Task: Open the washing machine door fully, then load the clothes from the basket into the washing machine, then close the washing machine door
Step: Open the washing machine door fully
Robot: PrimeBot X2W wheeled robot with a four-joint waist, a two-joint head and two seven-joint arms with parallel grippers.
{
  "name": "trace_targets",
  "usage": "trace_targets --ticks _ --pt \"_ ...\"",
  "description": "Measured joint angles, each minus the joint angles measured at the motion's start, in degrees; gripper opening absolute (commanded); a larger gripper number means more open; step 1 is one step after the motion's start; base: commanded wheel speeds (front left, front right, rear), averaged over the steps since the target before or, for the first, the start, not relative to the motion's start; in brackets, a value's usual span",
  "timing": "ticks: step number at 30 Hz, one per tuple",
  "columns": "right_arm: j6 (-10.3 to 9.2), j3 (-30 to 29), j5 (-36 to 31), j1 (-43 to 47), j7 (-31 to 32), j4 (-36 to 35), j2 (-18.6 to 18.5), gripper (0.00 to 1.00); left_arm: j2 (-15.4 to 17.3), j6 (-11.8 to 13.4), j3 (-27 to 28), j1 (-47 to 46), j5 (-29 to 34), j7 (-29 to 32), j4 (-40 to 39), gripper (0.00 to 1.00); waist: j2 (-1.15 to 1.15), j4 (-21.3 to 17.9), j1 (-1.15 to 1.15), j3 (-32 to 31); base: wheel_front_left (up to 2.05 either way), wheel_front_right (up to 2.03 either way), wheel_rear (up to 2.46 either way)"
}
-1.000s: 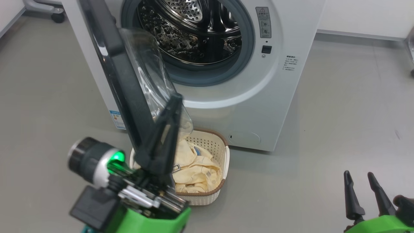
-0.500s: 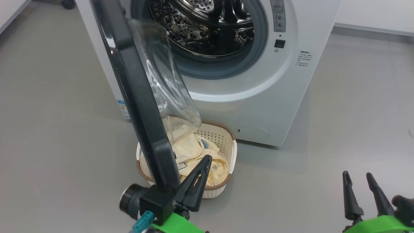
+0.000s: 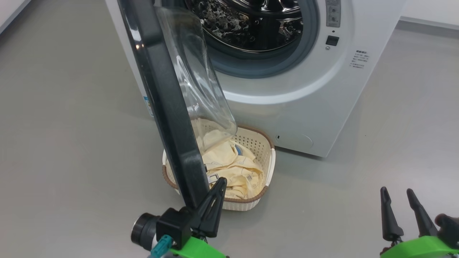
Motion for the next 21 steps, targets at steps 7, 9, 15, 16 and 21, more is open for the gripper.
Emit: trace_targets --ticks 7,9,15,16,21 --pt "0.0 0.1 0.0 -0.7 0.0 0.0 -0.1 1.0 -0.1 0.8 -0.5 -0.4 -0.9 -0.6 0.7 0.0 0.0 2.4 0.0 1.0 0.0 0.0 0.0" --pt "0.0 0.2 0.0 -1.0 0.0 0.0 -0.1 1.0 -0.1 1.1 -0.5 -0.7 -1.1 -1.1 1.5 0.0 0.0 2.9 0.0 1.2 0.0 0.0 0.0" --pt "0.0 0.4 0.0 -1.2 0.0 0.0 -0.2 1.0 -0.3 2.0 -0.7 -1.4 -1.7 -3.0 3.4 0.0 0.0 4.1 0.0 1.6 0.0 0.0 0.0" --pt "0.0 0.4 0.0 -1.2 0.0 0.0 -0.3 1.0 -0.3 2.3 -0.7 -1.5 -1.9 -3.1 3.8 0.0 0.0 4.2 0.0 1.6 0.0 0.0 0.0" --pt "0.0 0.4 0.0 -1.2 0.0 0.0 -0.5 1.0 -0.5 3.3 -0.4 -2.2 -1.9 -3.7 5.4 0.0 0.0 5.1 0.0 1.8 0.0 0.0 0.0"
